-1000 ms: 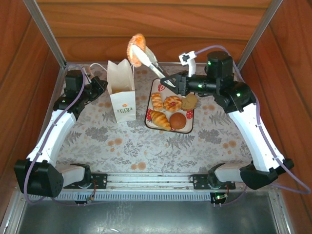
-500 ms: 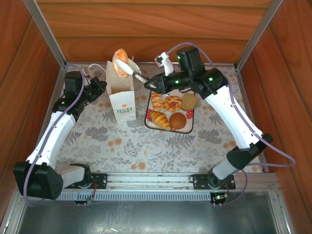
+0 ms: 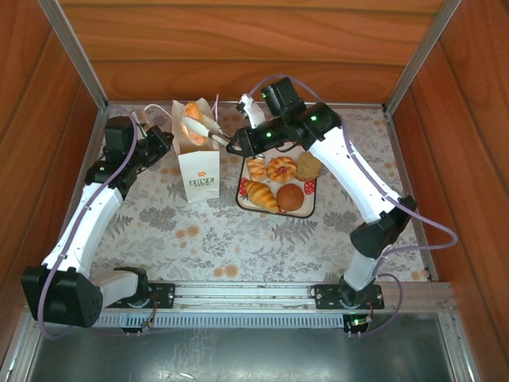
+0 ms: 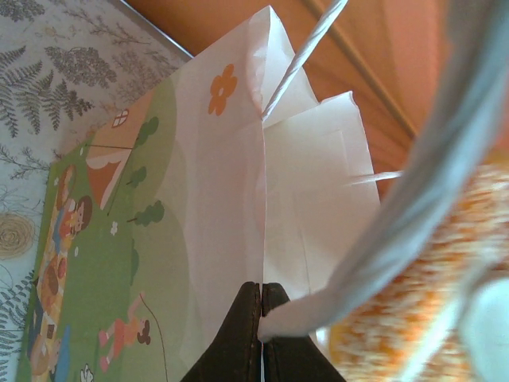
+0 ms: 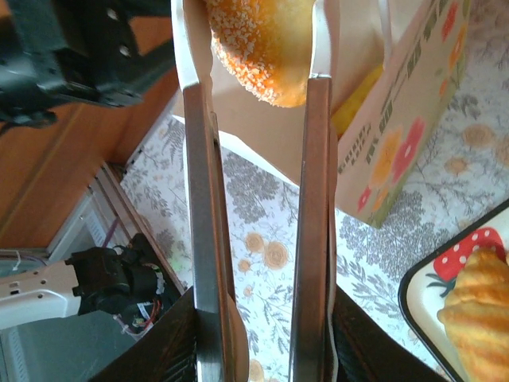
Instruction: Place the fake bread into the paper bag
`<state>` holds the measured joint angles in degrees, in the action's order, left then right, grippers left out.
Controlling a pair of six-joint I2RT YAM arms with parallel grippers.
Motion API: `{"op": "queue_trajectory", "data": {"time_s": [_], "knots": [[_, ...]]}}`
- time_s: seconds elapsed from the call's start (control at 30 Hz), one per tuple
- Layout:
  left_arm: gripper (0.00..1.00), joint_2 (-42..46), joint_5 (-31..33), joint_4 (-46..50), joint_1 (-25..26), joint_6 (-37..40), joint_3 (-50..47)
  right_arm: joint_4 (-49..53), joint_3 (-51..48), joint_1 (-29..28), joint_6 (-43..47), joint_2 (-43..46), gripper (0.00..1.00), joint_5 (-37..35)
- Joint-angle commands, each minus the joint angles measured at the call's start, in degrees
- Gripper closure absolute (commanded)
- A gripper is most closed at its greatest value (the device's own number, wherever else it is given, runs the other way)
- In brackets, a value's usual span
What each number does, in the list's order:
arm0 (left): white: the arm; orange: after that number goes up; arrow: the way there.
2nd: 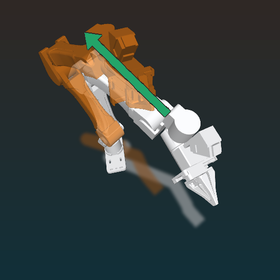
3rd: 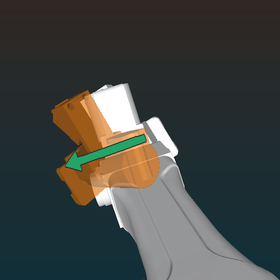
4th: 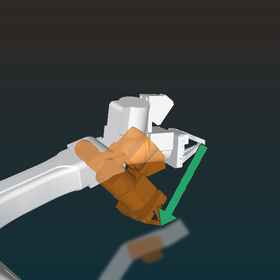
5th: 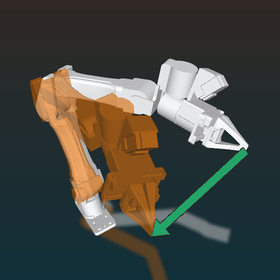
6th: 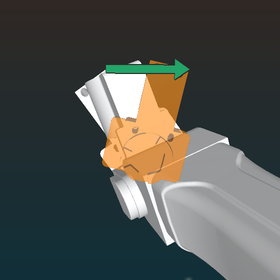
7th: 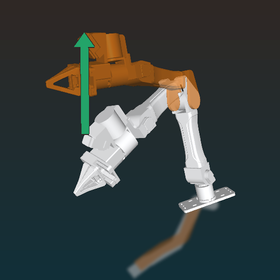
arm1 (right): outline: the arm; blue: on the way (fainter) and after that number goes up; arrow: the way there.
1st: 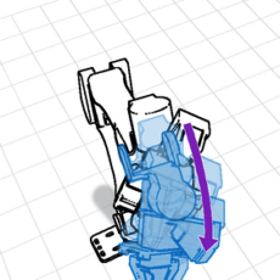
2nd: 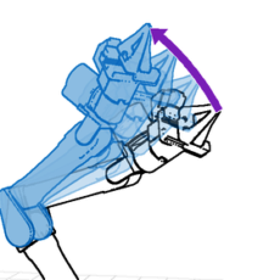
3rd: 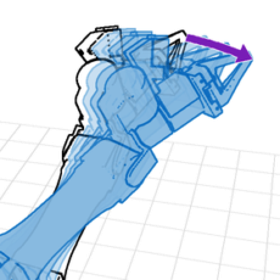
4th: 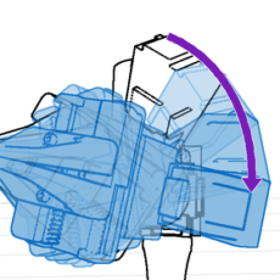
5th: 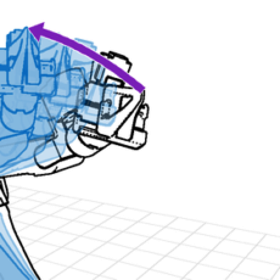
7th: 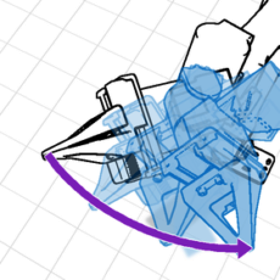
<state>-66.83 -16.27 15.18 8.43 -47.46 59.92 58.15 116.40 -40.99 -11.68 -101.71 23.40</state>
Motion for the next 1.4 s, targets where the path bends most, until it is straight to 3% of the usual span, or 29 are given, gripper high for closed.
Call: {"op": "queue_trajectory", "data": {"time_s": [0.0,0.43,0.8,1.1,1.37], "knots": [[0.95,1.1,0.5,-0.4,0.2,0.3,-0.8,1.3,1.7,-0.7,1.6,-0.5,0.63,0.7],[0.95,1.0,0.7,-0.3,0.2,0.6,-1.0,4.1,1.1,-0.7,1.3,-1.6,0.55,1.3],[0.95,0.5,-0.7,-0.8,0.2,3.0,-0.1,3.1,2.5,-0.5,1.2,0.2,0.5,-2.6],[0.96,-2.4,-4.2,-4.5,0.2,5.0,2.8,-1.2,-0.2,1.8,-0.8,8.4,0.53,-1.5],[0.96,-6.6,-7.9,-7.5,0.3,5.0,6.4,-9.2,-10.2,9.1,-6.1,20.8,0.54,2.7]]}}
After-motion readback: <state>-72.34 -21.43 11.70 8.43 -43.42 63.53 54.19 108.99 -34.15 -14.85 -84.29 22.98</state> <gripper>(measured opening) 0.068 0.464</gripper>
